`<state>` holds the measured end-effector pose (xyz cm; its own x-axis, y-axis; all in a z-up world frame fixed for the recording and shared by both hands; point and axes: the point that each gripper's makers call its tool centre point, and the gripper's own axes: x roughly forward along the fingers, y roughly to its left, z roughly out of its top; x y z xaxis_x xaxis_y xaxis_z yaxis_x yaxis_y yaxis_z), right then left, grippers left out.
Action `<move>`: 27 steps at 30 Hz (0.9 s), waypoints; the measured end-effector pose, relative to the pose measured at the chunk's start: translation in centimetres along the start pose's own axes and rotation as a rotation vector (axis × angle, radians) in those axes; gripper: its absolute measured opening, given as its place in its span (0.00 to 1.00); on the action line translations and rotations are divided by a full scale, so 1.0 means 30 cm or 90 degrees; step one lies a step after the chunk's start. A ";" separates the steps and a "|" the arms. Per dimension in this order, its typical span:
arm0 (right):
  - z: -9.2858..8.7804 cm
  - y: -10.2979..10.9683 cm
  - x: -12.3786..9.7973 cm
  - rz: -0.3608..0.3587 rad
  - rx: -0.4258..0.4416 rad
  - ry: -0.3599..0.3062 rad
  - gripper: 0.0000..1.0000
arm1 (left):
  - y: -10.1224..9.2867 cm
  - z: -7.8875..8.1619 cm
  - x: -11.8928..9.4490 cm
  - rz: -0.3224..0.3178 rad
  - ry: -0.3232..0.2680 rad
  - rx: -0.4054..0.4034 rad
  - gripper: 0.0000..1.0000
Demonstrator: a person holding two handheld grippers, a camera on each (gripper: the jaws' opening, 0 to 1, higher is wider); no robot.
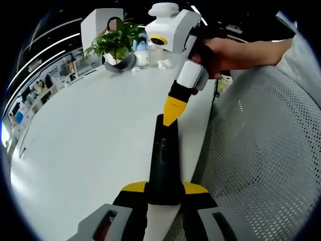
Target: Press the specified remote control buttons in sequence, fully releasing each button before pressing the next.
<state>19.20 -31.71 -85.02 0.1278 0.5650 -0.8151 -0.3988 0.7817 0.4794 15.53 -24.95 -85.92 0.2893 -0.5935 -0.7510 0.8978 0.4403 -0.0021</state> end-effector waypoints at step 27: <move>0.000 0.003 -0.003 0.007 0.019 0.003 0.00 | 0.001 0.002 0.002 -0.001 -0.003 0.001 0.24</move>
<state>19.14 -31.69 -84.91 0.1195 0.5722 -0.8113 -0.3726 0.7833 0.4976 15.60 -25.01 -85.93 0.2899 -0.5967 -0.7483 0.8984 0.4392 -0.0022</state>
